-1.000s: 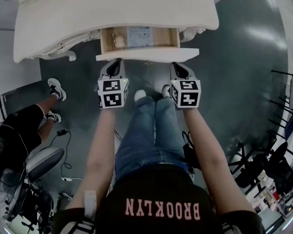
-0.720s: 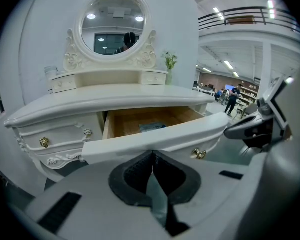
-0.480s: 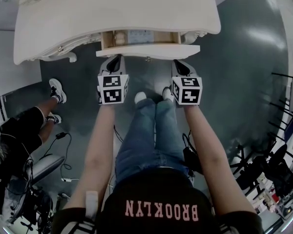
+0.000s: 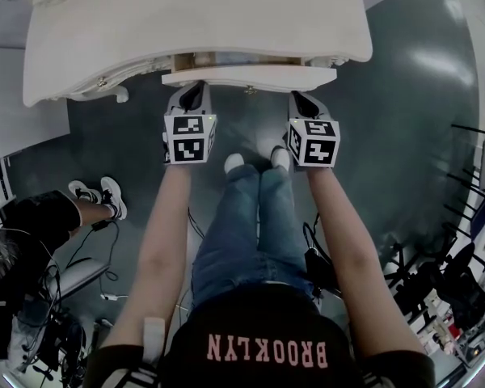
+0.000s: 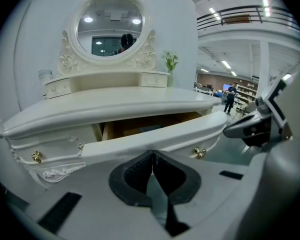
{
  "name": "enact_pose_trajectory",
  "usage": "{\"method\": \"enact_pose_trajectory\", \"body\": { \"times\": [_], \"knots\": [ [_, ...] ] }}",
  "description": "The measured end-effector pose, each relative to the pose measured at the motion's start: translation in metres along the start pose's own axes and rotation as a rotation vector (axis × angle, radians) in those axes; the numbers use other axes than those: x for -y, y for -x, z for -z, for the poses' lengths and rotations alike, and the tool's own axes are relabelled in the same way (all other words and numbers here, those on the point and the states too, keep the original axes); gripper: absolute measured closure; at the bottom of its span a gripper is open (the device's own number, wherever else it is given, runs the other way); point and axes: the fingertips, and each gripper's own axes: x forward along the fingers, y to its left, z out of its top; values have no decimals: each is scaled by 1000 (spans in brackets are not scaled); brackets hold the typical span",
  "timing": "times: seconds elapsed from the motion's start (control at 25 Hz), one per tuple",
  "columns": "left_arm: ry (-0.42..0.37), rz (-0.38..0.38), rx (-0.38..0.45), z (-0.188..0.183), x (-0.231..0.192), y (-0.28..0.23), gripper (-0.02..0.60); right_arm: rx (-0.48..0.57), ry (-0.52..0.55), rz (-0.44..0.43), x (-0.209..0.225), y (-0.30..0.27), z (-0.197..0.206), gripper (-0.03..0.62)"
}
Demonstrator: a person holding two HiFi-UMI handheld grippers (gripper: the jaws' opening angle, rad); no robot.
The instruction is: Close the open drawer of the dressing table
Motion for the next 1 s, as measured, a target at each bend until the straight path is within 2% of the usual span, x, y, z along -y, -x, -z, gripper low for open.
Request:
{"method": "enact_pose_trajectory", "body": {
  "times": [0.4,1.0],
  "knots": [
    [-5,20,11,-11,-6,-10,577,28,-24,17,2,-11,-13,597],
    [-53,-2,35,-31,-22,-34,577,60,-56,37,12,-32,-38,597]
  ]
}}
